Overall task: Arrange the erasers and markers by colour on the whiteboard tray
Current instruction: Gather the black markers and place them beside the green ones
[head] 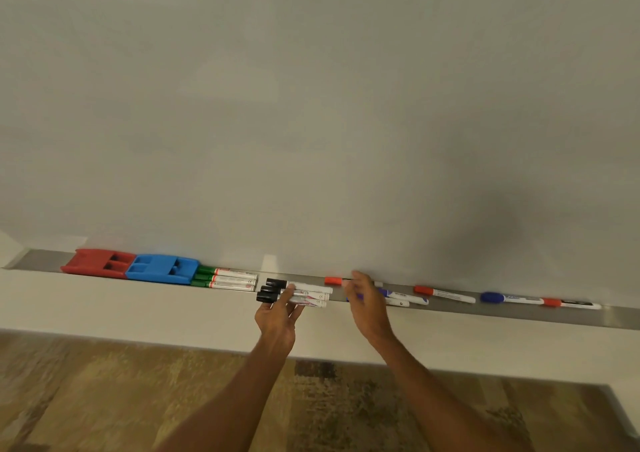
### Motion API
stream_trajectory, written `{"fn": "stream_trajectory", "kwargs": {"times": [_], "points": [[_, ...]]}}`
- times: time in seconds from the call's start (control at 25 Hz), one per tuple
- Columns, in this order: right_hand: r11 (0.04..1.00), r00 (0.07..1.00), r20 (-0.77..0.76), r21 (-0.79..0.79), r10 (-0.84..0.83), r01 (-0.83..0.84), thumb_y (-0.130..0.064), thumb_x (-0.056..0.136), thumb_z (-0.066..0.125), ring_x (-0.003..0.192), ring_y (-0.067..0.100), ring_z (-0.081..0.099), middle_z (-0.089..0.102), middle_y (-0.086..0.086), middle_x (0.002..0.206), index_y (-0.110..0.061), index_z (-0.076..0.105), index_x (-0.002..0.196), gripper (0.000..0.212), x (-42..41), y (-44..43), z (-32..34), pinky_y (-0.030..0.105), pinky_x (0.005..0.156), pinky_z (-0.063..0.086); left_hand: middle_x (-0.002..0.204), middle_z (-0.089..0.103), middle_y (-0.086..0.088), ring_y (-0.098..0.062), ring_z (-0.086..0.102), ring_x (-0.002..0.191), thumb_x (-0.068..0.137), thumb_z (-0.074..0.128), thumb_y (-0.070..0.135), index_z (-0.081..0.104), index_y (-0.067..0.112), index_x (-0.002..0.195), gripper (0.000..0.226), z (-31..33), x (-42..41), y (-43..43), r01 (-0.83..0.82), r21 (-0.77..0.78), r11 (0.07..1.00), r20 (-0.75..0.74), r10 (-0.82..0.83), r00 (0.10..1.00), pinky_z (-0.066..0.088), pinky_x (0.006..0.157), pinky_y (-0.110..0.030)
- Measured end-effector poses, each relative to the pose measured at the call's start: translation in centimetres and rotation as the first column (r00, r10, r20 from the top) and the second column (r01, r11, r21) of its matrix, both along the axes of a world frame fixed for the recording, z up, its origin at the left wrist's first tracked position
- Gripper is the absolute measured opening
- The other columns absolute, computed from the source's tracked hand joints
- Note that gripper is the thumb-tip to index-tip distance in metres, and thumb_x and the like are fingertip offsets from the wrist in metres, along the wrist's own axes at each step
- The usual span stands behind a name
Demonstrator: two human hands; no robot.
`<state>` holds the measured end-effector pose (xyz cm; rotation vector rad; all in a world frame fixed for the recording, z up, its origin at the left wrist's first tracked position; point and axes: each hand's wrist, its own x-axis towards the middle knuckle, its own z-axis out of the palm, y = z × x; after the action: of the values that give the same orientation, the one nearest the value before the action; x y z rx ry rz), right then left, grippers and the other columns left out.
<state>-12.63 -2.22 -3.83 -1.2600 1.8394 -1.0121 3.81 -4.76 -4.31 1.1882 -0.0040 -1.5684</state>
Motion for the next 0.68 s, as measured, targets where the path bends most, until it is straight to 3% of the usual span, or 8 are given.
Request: {"fn": "stream_trajectory", "kwargs": {"times": [0.12, 0.24, 0.36, 0.48, 0.68], "points": [[0.994, 0.904, 0.424, 0.112, -0.051, 0.003, -0.022, 0.094, 0.057, 0.109, 0.025, 0.063, 0.058, 0.014, 0.127, -0.018, 0.053, 0.124, 0.031, 3.3, -1.4, 1.1, 0.027, 0.077, 0.059, 0.091, 0.068, -0.014, -0.029, 0.068, 0.079, 0.081, 0.068, -0.004, 0.062, 0.004, 0.095, 0.017, 0.4, 0.0, -0.3, -0.014, -0.001, 1.000, -0.012, 0.014, 1.000, 0.062, 0.060, -0.036], [0.987, 0.810, 0.569, 0.139, -0.146, 0.080, -0.012, 0.092, 0.058, 0.103, 0.026, 0.065, 0.061, 0.016, 0.119, -0.015, 0.062, 0.107, 0.016, 4.9, -1.9, 1.0, 0.028, 0.071, 0.062, 0.093, 0.068, -0.014, -0.029, 0.068, 0.083, 0.081, 0.068, -0.003, 0.063, 0.005, 0.092, 0.014, 0.6, 0.4, -0.6, -0.017, -0.013, 1.000, -0.027, 0.017, 1.000, 0.062, 0.063, -0.035], [0.982, 0.763, 0.619, 0.150, -0.186, 0.118, -0.008, 0.092, 0.058, 0.102, 0.028, 0.065, 0.063, 0.016, 0.116, -0.012, 0.064, 0.103, 0.014, 5.4, -2.3, 0.6, 0.030, 0.072, 0.062, 0.095, 0.068, -0.014, -0.030, 0.069, 0.085, 0.082, 0.068, -0.002, 0.062, 0.005, 0.095, 0.017, 0.5, 0.8, -0.9, -0.019, -0.021, 1.000, -0.003, 0.019, 1.000, 0.062, 0.065, -0.037], [0.980, 0.791, 0.579, 0.139, -0.198, 0.143, -0.007, 0.092, 0.058, 0.099, 0.029, 0.067, 0.064, 0.017, 0.115, -0.009, 0.064, 0.105, 0.014, 5.6, -2.5, 0.1, 0.034, 0.074, 0.062, 0.097, 0.068, -0.014, -0.032, 0.069, 0.089, 0.082, 0.068, -0.001, 0.062, 0.006, 0.099, 0.019, 0.4, 1.1, -1.1, 0.002, -0.029, 1.000, 0.005, -0.002, 1.000, 0.059, 0.068, -0.039], [0.982, 0.786, 0.588, 0.121, -0.191, 0.147, -0.006, 0.091, 0.059, 0.093, 0.024, 0.067, 0.065, 0.015, 0.109, -0.010, 0.064, 0.099, 0.011, 5.4, -3.0, -0.2, 0.025, 0.065, 0.062, 0.098, 0.066, -0.014, -0.029, 0.066, 0.090, 0.078, 0.071, -0.004, 0.059, 0.001, 0.110, 0.035, 0.8, 1.7, -2.4, 0.048, -0.088, 0.995, 0.127, -0.036, 0.991, 0.058, 0.073, -0.036]]}}
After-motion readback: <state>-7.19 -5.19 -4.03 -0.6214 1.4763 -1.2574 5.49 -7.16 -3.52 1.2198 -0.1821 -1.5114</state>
